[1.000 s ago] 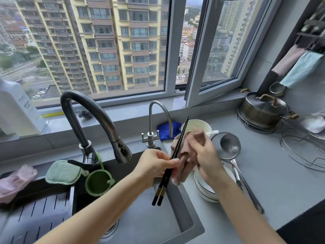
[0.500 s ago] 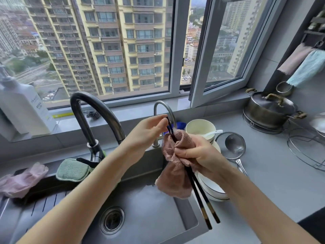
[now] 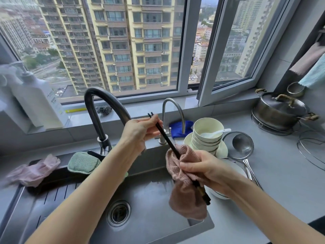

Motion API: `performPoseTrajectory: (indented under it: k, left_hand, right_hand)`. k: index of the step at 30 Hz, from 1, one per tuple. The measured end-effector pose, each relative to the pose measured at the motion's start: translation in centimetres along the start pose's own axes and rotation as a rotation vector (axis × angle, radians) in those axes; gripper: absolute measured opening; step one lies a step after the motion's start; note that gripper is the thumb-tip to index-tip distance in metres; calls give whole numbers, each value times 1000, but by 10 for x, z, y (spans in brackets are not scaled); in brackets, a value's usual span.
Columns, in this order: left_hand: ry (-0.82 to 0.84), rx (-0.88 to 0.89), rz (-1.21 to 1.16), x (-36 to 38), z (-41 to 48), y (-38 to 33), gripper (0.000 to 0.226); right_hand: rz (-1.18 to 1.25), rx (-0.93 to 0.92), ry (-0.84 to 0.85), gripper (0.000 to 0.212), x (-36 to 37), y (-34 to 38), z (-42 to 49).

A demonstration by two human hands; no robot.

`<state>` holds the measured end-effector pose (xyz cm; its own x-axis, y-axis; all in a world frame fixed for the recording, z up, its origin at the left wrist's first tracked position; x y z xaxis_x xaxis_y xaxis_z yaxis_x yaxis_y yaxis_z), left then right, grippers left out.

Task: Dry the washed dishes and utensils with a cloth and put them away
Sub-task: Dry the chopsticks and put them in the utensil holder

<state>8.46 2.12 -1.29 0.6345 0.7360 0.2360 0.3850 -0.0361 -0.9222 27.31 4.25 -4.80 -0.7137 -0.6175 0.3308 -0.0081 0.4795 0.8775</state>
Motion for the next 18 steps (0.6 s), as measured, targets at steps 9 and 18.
performPoseTrajectory:
  k: [9, 18]
  left_hand:
    - [175, -9, -31, 8, -4, -1, 5]
    - [-57, 2, -31, 4, 2, 4, 9]
  right_hand:
    - [-58, 5, -34, 38, 0, 9, 4]
    - [-113, -146, -142, 14, -1, 6, -10]
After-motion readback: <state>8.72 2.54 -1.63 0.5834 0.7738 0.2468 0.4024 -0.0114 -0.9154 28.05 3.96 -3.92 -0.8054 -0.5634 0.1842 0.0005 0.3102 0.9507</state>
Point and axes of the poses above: each hand's wrist, its own z-axis towards the middle knuckle, its own x-axis out of the palm, y = z × x, the point moved 2 cm from there along z, towards the middle knuckle, and after that the axes turned 14 degrees about -y, right-handed, at the moved point
